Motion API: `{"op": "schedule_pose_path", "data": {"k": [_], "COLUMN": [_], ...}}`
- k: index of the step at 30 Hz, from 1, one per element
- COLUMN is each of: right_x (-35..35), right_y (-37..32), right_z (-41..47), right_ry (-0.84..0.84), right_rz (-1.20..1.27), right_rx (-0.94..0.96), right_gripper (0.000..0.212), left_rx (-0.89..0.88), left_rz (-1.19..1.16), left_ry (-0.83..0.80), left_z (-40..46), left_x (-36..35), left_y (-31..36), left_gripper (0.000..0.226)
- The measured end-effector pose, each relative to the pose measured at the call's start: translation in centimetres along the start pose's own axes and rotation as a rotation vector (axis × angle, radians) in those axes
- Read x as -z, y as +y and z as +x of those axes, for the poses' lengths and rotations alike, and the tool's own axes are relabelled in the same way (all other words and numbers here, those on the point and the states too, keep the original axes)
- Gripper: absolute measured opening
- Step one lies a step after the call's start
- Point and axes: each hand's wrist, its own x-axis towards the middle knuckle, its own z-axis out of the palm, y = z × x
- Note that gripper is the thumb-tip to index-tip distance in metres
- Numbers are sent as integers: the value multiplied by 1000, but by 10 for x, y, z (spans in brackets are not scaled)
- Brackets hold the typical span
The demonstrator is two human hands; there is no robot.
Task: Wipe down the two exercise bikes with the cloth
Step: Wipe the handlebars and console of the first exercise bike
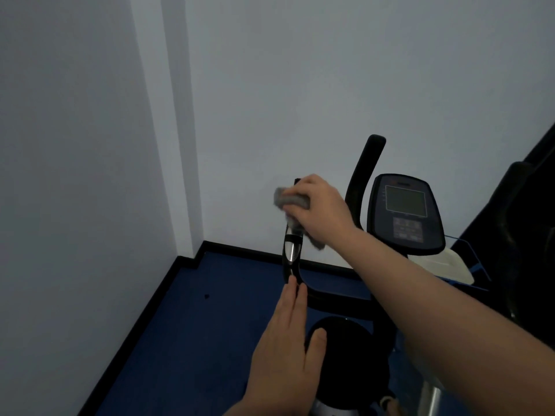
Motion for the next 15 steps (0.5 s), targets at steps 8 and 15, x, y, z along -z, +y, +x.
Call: {"op": "schedule_pose_path", "data": {"k": [8,15], "right_x": [-12,-4], "right_y": [26,18], "right_z": [-50,-41], "right_ry": [-24,-67], "right_rz": [184,235], "right_rx": [53,-25], "right_gripper": [21,21], "left_rx": [88,187], "left_rz": [-92,-186], "left_ry": [-22,9], "left_z": [-3,-7], "left_x": [0,0], "left_y": [4,10], "left_gripper": [66,67]}}
